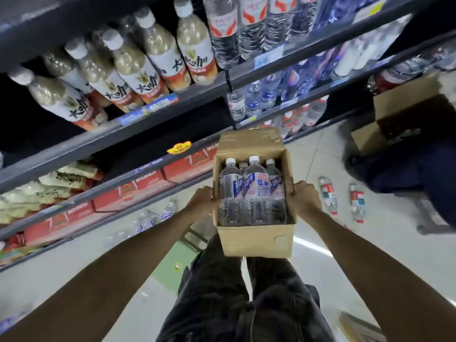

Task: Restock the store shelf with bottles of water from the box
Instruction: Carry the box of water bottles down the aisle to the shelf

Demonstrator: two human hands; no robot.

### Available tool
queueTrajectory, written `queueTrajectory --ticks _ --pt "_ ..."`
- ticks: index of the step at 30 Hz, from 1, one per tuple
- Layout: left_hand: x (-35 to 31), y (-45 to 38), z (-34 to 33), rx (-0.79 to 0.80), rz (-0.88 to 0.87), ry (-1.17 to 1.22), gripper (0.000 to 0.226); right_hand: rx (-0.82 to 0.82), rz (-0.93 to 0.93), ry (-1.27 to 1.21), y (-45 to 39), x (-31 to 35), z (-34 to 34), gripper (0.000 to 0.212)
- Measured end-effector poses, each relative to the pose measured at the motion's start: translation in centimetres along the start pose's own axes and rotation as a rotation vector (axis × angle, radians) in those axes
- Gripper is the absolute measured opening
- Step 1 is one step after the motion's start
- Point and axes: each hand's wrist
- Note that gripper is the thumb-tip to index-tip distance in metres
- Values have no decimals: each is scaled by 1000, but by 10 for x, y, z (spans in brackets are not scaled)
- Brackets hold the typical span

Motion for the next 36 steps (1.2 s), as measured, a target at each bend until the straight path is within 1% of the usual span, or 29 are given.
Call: queueTrajectory --ticks 2,8,11,13,15,17,20,26,27,29,31,32,35,36 --pt "-17 -16 3 29 -30 -44 35 -2 -32 -69 -6 -12 5 29" --pt "-61 -64 6 157 -121 -148 21 -58 -132 -179 -25 -45 10 36" --pt "-74 -89 9 229 -156 -230 18 -103 -183 -295 -33 -56 2 39" --pt "-80 -108 13 228 -149 -310 18 -114 -224 -360 -42 -59 -3 42" --pt "-82 -126 17 253 -143 -319 25 -117 -261 -392 -52 -59 -11 41" --pt "-82 -143 21 287 -139 -310 29 -125 -296 -413 -61 -58 -23 34" --pt "-77 -174 24 282 -148 -454 26 -149 -319 -460 -79 -58 -46 27" --pt "-60 -226 19 262 -192 -562 10 -207 -362 -498 -120 -65 -98 34" --pt "-57 -234 17 247 -206 -577 12 -213 -369 -502 -128 -67 -107 37" --pt "-49 -251 11 233 -211 -586 25 -227 -381 -525 -144 -74 -127 44" --pt "-38 -270 3 256 -181 -602 34 -240 -378 -557 -160 -81 -147 47" --pt "-33 -280 0 269 -165 -609 33 -240 -371 -564 -169 -84 -157 46" --pt "-18 -310 -13 324 -153 -601 16 -248 -363 -581 -195 -94 -186 44" --pt "-13 -321 -17 336 -165 -603 21 -261 -361 -578 -204 -96 -194 44"
Point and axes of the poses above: each hand's wrist, its own y-axis away from the middle knuckle, its own z-axis out of the back of the hand, x = y × z, and after that the axes turned 14 degrees about x, right-handed
